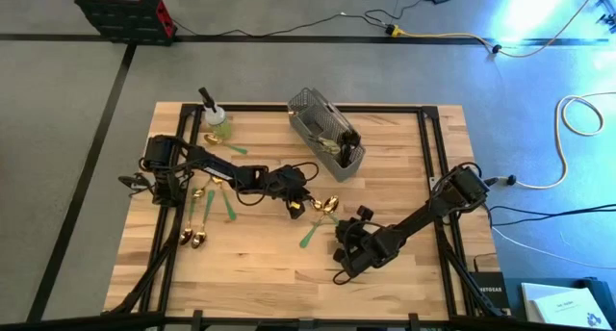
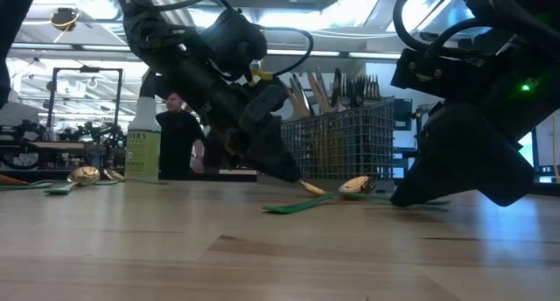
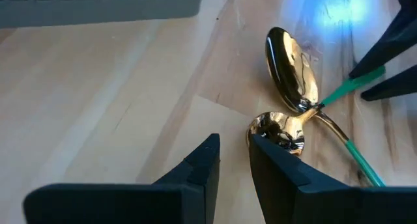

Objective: Sort silverware
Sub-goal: Put the green spoon into the gray silverware organizer

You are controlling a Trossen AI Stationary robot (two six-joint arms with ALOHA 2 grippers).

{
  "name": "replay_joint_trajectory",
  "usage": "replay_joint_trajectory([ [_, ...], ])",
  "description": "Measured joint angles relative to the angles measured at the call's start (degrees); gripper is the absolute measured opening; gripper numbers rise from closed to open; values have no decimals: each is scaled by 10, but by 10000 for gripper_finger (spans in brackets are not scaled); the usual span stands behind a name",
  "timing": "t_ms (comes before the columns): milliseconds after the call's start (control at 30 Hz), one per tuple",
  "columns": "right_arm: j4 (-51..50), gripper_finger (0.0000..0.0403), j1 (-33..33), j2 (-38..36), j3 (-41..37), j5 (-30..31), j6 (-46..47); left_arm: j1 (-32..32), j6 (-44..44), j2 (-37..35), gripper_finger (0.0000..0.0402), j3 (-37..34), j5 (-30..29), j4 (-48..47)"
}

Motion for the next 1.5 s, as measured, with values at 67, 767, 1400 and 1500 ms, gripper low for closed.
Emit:
replay_joint_trajectory([
  [67,1,78,0,0,0,0,0,0,-1,2,68,0,0,1],
  [767,2,78,0,0,0,0,2,14,-13,1,72,20,49,6],
  [1400,2,78,0,0,0,0,2,-4,-17,2,220,20,57,-27],
  [1500,3,78,0,0,0,0,2,-7,-23,3,227,20,58,-27],
])
